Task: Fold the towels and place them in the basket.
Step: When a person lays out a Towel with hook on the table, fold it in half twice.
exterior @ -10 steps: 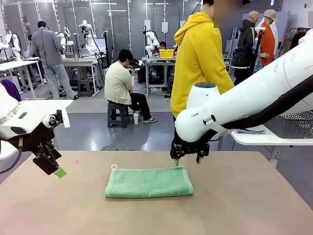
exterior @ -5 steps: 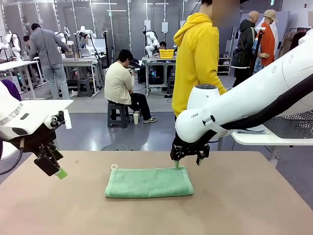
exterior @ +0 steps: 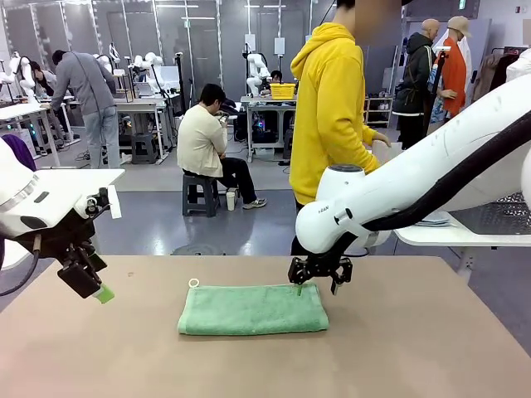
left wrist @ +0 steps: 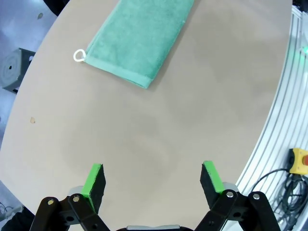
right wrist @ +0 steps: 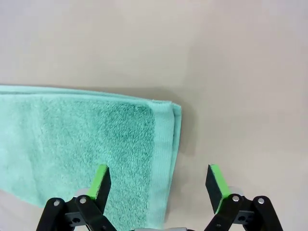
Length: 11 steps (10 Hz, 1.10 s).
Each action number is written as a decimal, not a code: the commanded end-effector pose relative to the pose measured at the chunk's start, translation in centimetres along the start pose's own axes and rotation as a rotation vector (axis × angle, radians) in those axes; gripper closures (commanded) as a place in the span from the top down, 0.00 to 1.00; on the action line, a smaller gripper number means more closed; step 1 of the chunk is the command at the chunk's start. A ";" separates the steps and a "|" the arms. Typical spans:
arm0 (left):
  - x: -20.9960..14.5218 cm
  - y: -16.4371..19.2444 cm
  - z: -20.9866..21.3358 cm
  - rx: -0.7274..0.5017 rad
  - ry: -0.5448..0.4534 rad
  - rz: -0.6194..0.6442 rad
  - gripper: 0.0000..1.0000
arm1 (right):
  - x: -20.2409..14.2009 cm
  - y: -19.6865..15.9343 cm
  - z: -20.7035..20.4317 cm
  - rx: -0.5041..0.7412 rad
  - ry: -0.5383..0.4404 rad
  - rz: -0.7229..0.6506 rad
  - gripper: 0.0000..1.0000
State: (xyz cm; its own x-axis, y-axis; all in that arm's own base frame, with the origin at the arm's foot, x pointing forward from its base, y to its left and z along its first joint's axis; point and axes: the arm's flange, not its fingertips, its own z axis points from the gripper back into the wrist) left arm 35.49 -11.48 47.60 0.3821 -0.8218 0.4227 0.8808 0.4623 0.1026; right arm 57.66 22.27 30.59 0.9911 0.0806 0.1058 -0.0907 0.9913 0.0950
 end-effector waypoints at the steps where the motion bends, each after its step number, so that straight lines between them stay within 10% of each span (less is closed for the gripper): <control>1: 0.1 -0.2 -0.2 0.008 0.009 0.017 1.00 | 0.9 0.7 -1.1 -0.007 -0.022 -0.065 1.00; 6: 0.1 -0.2 -0.2 0.008 0.009 0.017 1.00 | 1.4 0.1 -2.4 0.003 0.002 -0.082 1.00; 9: 0.1 -0.2 -0.2 0.008 0.009 0.017 1.00 | 1.5 0.0 -2.3 -0.007 0.016 -0.078 0.01; 11: 0.1 -0.2 -0.2 0.008 0.009 0.017 1.00 | 1.7 0.0 -2.4 -0.011 0.020 -0.078 0.00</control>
State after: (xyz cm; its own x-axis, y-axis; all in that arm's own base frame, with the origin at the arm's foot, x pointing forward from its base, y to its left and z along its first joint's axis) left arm 35.48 -11.50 47.59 0.3817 -0.8220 0.4227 0.8811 0.4618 0.1023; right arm 59.44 22.23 29.06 0.9954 0.0347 0.0888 -0.0440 0.9936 0.1040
